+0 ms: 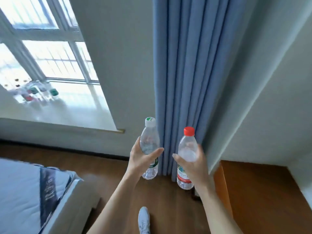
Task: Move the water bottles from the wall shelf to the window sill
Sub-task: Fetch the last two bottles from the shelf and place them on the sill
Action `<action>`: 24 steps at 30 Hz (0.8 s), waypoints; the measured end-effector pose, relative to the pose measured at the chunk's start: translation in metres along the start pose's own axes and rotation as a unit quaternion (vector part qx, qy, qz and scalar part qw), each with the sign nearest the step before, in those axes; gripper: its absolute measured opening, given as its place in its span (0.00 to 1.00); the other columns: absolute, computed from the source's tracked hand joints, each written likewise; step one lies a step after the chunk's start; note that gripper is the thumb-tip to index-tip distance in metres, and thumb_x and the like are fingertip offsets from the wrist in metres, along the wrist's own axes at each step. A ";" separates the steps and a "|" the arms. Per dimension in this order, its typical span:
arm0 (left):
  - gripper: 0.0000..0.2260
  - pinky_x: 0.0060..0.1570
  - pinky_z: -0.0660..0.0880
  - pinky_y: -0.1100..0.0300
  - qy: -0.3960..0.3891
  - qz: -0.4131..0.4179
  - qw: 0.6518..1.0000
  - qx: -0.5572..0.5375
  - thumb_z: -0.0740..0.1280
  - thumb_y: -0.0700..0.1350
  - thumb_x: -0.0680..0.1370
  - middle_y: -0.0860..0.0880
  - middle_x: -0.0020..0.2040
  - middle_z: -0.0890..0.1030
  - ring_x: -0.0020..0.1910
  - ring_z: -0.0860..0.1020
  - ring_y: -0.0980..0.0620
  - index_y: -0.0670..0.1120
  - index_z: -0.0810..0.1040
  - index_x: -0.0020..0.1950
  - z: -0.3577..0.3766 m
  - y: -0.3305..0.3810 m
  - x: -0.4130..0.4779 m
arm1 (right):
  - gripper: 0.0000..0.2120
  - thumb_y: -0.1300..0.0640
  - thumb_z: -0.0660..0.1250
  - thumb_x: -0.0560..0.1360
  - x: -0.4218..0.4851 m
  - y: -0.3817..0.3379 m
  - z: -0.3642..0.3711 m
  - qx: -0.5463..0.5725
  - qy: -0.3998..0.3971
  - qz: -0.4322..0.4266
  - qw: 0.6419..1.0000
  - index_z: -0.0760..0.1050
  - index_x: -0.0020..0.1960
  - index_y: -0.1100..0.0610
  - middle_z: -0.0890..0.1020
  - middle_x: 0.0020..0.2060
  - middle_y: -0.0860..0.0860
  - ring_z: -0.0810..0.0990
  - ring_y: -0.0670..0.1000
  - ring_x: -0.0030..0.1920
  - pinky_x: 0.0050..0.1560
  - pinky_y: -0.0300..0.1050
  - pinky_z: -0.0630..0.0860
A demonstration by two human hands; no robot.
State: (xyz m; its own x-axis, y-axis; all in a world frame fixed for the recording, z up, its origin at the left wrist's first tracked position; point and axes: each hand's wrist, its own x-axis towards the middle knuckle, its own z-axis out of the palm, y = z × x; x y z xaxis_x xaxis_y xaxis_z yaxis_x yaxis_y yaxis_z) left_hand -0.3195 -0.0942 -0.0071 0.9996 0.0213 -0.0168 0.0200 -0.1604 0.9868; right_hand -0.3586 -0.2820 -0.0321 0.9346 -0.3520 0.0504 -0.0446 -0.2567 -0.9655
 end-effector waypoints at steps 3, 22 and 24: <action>0.19 0.44 0.76 0.68 0.069 -0.007 0.998 0.010 0.82 0.48 0.66 0.55 0.44 0.84 0.45 0.83 0.60 0.52 0.79 0.53 -0.049 -0.007 0.000 | 0.23 0.51 0.81 0.65 0.006 -0.012 0.053 -0.003 -0.060 -0.018 0.998 0.72 0.54 0.45 0.78 0.49 0.36 0.75 0.32 0.52 0.49 0.33 0.70; 0.26 0.53 0.81 0.50 0.269 -0.041 0.962 0.018 0.79 0.62 0.61 0.55 0.47 0.83 0.49 0.83 0.56 0.53 0.78 0.53 -0.313 -0.070 0.159 | 0.26 0.51 0.82 0.64 0.121 -0.095 0.386 -0.051 -0.245 -0.081 0.965 0.73 0.56 0.51 0.77 0.48 0.38 0.75 0.35 0.47 0.41 0.26 0.70; 0.25 0.52 0.81 0.50 0.278 -0.041 0.960 0.021 0.79 0.62 0.61 0.55 0.46 0.83 0.48 0.83 0.57 0.53 0.78 0.52 -0.340 -0.073 0.180 | 0.26 0.52 0.82 0.64 0.132 -0.105 0.421 -0.038 -0.258 -0.074 0.963 0.73 0.57 0.51 0.78 0.48 0.41 0.74 0.34 0.48 0.40 0.24 0.70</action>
State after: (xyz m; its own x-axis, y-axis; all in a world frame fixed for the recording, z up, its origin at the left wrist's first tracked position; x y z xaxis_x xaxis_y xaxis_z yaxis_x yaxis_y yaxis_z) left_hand -0.1471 0.2566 -0.0273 0.8309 0.5564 0.0054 0.1110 -0.1752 0.9782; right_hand -0.0816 0.0774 -0.0315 0.9827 0.1820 0.0346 0.0961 -0.3410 -0.9351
